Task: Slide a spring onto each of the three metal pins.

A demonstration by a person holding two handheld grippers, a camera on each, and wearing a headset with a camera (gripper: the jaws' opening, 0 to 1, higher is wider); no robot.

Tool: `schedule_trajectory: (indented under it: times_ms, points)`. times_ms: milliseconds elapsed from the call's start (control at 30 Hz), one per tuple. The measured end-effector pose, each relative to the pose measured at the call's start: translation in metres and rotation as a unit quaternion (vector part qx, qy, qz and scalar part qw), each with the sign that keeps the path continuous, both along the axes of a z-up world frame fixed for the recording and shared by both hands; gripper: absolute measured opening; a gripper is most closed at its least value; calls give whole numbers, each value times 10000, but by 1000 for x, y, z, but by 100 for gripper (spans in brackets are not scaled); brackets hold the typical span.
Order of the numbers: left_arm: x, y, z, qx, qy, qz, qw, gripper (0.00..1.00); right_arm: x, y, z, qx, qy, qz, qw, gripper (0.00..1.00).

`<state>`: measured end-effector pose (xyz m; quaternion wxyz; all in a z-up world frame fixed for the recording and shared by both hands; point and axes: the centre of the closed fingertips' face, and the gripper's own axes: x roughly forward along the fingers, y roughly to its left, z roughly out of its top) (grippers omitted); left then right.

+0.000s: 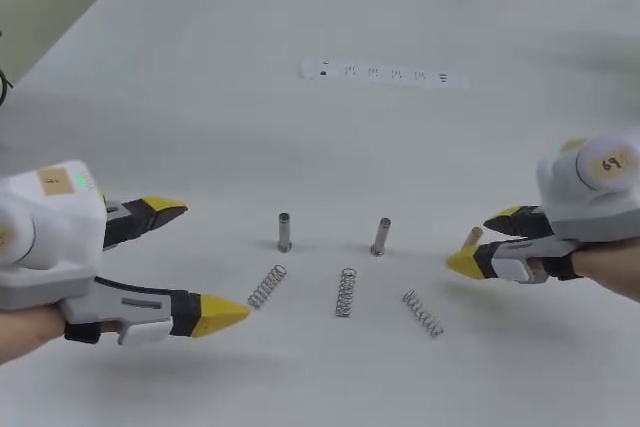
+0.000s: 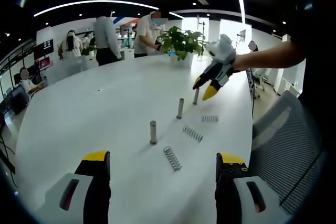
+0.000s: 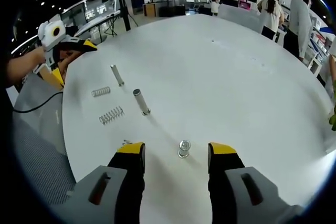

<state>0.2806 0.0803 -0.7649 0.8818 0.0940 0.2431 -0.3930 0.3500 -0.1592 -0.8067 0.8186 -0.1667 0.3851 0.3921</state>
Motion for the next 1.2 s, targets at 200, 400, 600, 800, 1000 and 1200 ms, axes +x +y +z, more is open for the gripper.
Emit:
schedule_trajectory:
  times_ms: [200,400,600,800,1000,1200]
  points:
    - [1,-2,3,-90,-25,-26,10000,81,-1,1,2,7,-41,35,10000,55]
    - [1,-3,3,-87,-21,-38,10000,81,-2,-1,2,-14,-75,62,10000,58]
    - [1,-3,2,-69,-5,-58,10000,80,-5,-5,2,-28,-72,91,9999,57]
    - [1,-4,3,-63,-24,-44,10000,81,-10,-13,1,-75,-33,111,9999,57]
    - [0,-5,3,-64,-21,-61,10000,80,-16,-20,3,-84,-6,81,9999,55]
    - [0,-5,4,-60,-21,-70,10000,80,-19,-24,2,-102,16,58,9999,54]
